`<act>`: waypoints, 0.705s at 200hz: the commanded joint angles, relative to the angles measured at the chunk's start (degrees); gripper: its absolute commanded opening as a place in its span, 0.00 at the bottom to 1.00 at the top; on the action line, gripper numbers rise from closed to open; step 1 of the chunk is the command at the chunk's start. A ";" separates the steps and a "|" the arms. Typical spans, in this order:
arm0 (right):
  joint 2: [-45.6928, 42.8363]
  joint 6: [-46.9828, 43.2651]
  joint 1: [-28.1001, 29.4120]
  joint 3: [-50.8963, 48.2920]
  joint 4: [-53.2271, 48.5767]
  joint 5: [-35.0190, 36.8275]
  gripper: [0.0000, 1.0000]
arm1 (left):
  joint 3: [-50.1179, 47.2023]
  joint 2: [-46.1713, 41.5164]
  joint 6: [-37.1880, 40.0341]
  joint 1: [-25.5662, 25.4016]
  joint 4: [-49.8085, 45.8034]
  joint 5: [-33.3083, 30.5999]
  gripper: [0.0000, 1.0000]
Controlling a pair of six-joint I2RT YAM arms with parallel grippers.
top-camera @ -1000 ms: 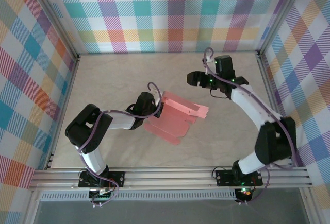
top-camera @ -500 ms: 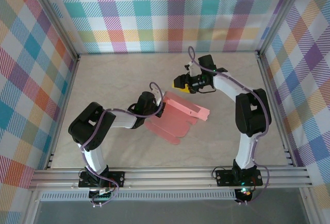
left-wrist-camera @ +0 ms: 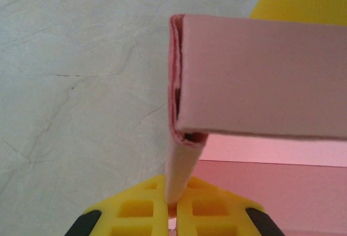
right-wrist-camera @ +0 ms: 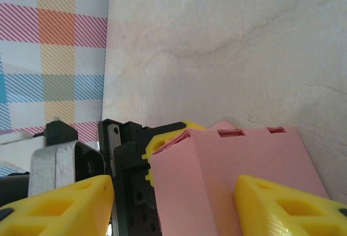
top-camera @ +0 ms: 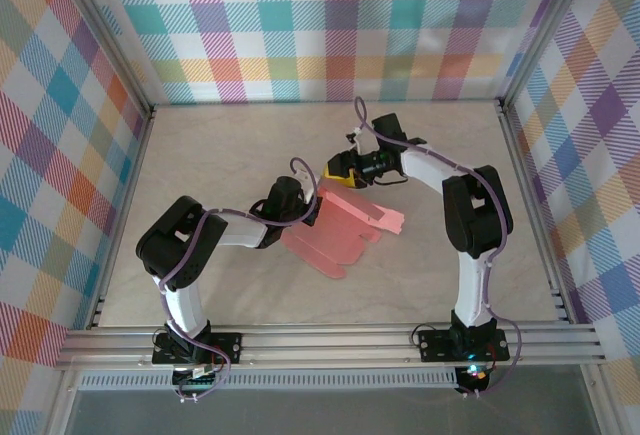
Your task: Fold the paper box
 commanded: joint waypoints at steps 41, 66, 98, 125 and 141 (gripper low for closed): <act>-2.95 9.86 4.15 -5.63 7.60 -0.86 0.54 | 1.29 2.04 -1.74 -0.22 -1.71 -1.32 0.08; -3.31 8.02 4.06 -4.90 4.87 1.89 0.53 | 1.06 2.04 -1.45 -0.22 -1.52 -1.21 0.08; -0.94 3.98 4.05 0.14 -1.47 4.62 0.57 | -0.18 1.86 -0.36 -0.22 0.33 -0.36 0.09; 1.18 3.88 4.02 2.24 -2.05 3.90 0.58 | -0.37 1.84 -0.13 -0.22 0.33 -0.77 0.10; 2.18 3.60 4.12 2.36 -1.87 3.07 0.59 | -0.31 2.03 -0.20 -0.22 0.32 -0.72 0.10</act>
